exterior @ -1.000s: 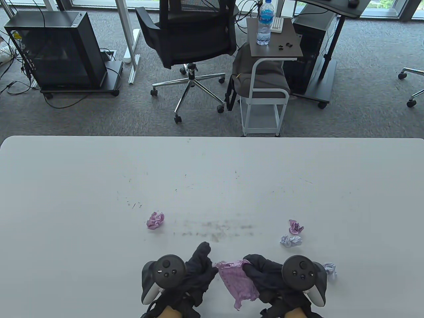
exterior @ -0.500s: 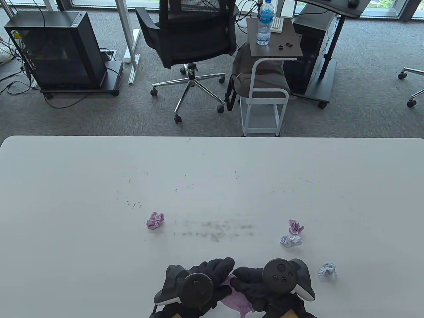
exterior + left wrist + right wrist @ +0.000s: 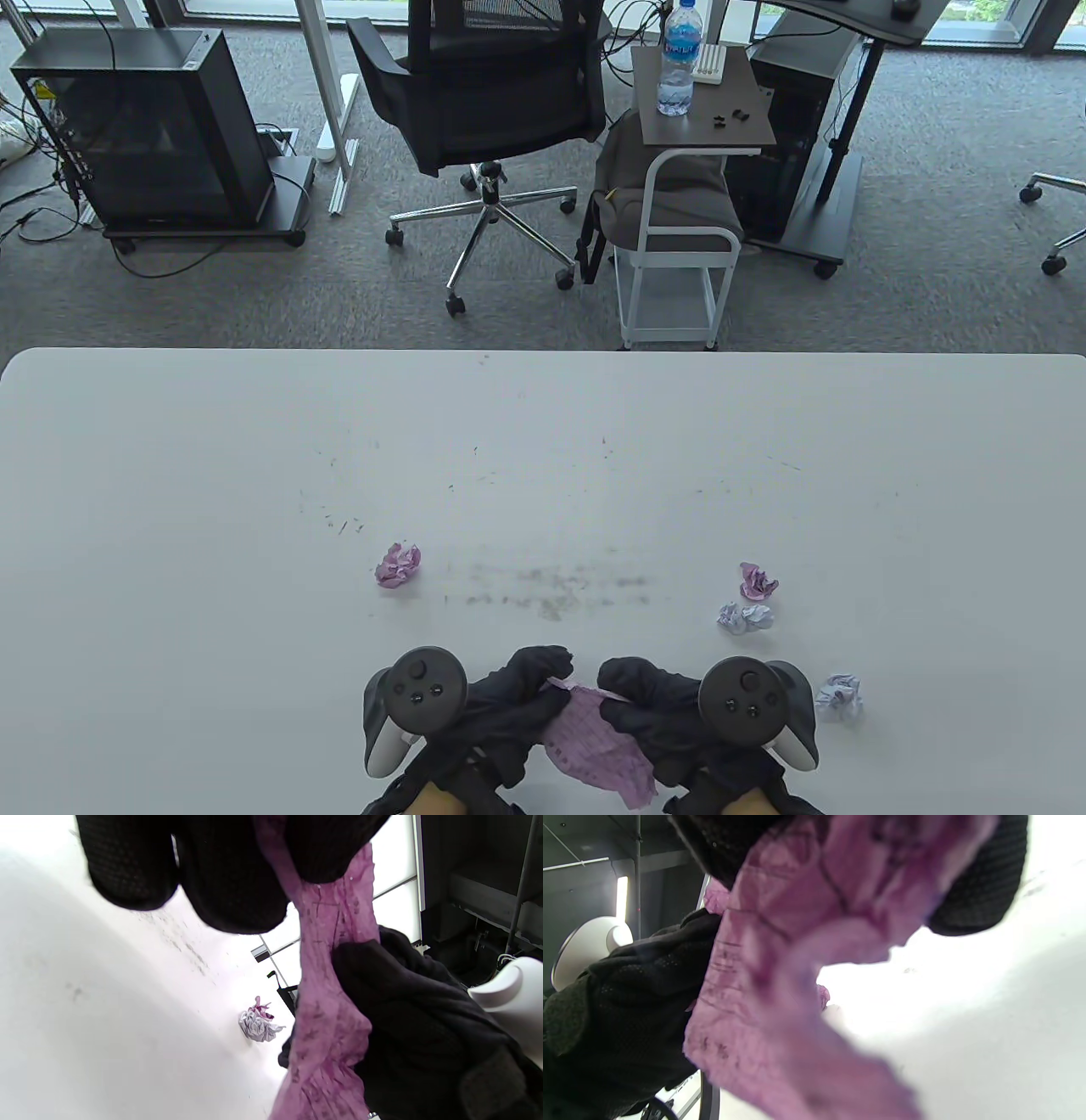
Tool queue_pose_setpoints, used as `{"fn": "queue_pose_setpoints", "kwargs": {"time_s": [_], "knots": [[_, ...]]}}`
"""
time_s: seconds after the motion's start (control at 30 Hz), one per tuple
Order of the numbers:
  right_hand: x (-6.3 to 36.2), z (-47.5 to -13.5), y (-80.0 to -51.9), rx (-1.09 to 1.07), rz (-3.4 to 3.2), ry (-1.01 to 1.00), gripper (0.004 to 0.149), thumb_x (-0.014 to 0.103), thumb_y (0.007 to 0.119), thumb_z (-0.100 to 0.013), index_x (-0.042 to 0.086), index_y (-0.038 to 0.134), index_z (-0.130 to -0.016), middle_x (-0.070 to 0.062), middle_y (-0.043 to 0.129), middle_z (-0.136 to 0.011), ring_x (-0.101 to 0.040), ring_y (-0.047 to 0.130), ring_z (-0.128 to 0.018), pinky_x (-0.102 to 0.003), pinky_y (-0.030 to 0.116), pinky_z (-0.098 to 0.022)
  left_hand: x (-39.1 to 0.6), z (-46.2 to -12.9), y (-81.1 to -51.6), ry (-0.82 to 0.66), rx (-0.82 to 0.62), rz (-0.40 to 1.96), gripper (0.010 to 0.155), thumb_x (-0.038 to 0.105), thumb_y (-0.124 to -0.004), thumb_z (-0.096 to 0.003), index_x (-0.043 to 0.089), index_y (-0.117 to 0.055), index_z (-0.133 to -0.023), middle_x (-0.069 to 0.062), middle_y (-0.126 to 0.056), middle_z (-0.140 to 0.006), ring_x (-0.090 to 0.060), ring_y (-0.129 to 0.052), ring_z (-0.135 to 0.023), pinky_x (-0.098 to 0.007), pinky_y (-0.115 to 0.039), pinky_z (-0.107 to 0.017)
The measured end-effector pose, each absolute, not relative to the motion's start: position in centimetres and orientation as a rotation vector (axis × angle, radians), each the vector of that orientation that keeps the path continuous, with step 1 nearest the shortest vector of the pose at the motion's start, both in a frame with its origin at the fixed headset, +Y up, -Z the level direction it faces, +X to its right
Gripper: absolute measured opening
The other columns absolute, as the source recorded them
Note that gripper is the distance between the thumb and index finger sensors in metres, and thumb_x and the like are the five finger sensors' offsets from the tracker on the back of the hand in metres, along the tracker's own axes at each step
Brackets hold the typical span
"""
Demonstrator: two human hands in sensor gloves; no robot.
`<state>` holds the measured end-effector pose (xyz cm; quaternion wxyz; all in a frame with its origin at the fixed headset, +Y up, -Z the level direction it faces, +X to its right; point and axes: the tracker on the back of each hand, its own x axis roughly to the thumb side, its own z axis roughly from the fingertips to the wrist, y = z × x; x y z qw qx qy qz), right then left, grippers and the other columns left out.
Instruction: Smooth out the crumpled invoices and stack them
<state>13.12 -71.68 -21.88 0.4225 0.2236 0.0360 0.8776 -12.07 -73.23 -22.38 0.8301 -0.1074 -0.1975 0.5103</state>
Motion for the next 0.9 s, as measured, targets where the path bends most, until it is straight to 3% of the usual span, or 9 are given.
{"fn": "queue_pose_setpoints", "kwargs": {"time_s": [0.23, 0.33, 0.4, 0.47, 0.53, 0.63, 0.83, 0.9], "knots": [[14.6, -22.2, -72.0, 0.445, 2.177, 0.074, 0.042, 0.030, 0.079, -0.053, 0.008, 0.073, -0.087, -0.003, 0.095, -0.044, -0.015, 0.094, -0.023, -0.042, 0.089, -0.027, -12.8, -22.5, -73.6, -0.381, -0.176, 1.036, 0.056, 0.027, -0.077, -0.0580, 0.006, -0.056, -0.106, -0.015, -0.075, -0.089, -0.025, -0.098, -0.057, -0.052, -0.081, -0.052], [14.9, -22.2, -72.0, 0.427, 2.192, 0.053, 0.041, 0.033, 0.079, -0.053, 0.009, 0.076, -0.085, -0.001, 0.095, -0.040, -0.014, 0.093, -0.020, -0.040, 0.089, -0.025, -12.6, -22.5, -74.0, -0.442, -0.298, 1.099, 0.091, 0.054, -0.076, -0.0558, 0.005, -0.027, -0.113, -0.026, -0.040, -0.109, -0.048, -0.073, -0.090, -0.061, -0.071, -0.060], [14.8, -22.2, -72.0, 0.444, 2.195, 0.044, 0.040, 0.036, 0.079, -0.053, 0.010, 0.077, -0.083, 0.002, 0.094, -0.038, -0.013, 0.093, -0.019, -0.040, 0.089, -0.024, -12.2, -22.5, -74.5, -0.466, -0.391, 1.151, 0.100, 0.058, -0.079, -0.0535, 0.003, -0.021, -0.114, -0.030, -0.030, -0.110, -0.052, -0.065, -0.096, -0.063, -0.068, -0.062], [14.6, -22.1, -71.9, 0.462, 2.178, 0.041, 0.040, 0.037, 0.079, -0.053, 0.011, 0.078, -0.083, 0.002, 0.094, -0.037, -0.012, 0.092, -0.018, -0.039, 0.089, -0.023, -11.8, -22.6, -74.8, -0.472, -0.436, 1.212, 0.096, 0.048, -0.083, -0.0546, 0.001, -0.023, -0.113, -0.029, -0.042, -0.108, -0.045, -0.079, -0.089, -0.059, -0.073, -0.060], [14.4, -22.0, -71.8, 0.465, 2.171, 0.036, 0.039, 0.038, 0.078, -0.053, 0.011, 0.079, -0.082, 0.003, 0.094, -0.036, -0.012, 0.092, -0.018, -0.039, 0.089, -0.023, -11.5, -22.8, -75.1, -0.492, -0.474, 1.274, 0.084, 0.034, -0.087, -0.0544, 0.002, -0.036, -0.112, -0.020, -0.068, -0.098, -0.031, -0.096, -0.070, -0.052, -0.081, -0.055], [14.5, -22.1, -71.6, 0.452, 2.173, 0.030, 0.039, 0.039, 0.078, -0.053, 0.011, 0.080, -0.080, 0.004, 0.093, -0.034, -0.012, 0.092, -0.016, -0.039, 0.090, -0.022, -11.3, -22.9, -75.0, -0.526, -0.511, 1.251, 0.065, 0.020, -0.086, -0.0544, 0.004, -0.054, -0.109, -0.014, -0.082, -0.085, -0.022, -0.101, -0.053, -0.050, -0.084, -0.052], [15.4, -22.2, -71.9, 0.382, 2.185, 0.034, 0.038, 0.040, 0.077, -0.054, 0.011, 0.081, -0.078, 0.004, 0.093, -0.032, -0.011, 0.091, -0.015, -0.038, 0.089, -0.021, -12.3, -23.0, -74.5, -0.465, -0.419, 1.100, 0.053, 0.022, -0.079, -0.0575, 0.002, -0.065, -0.104, -0.017, -0.087, -0.076, -0.024, -0.101, -0.042, -0.052, -0.083, -0.048], [15.5, -22.2, -71.9, 0.395, 2.206, 0.050, 0.038, 0.040, 0.077, -0.054, 0.011, 0.081, -0.078, 0.003, 0.093, -0.032, -0.012, 0.091, -0.015, -0.039, 0.089, -0.021, -12.6, -22.8, -73.9, -0.503, -0.263, 0.946, 0.060, 0.030, -0.079, -0.0581, 0.002, -0.059, -0.107, -0.019, -0.083, -0.082, -0.030, -0.100, -0.051, -0.057, -0.079, -0.052]]}}
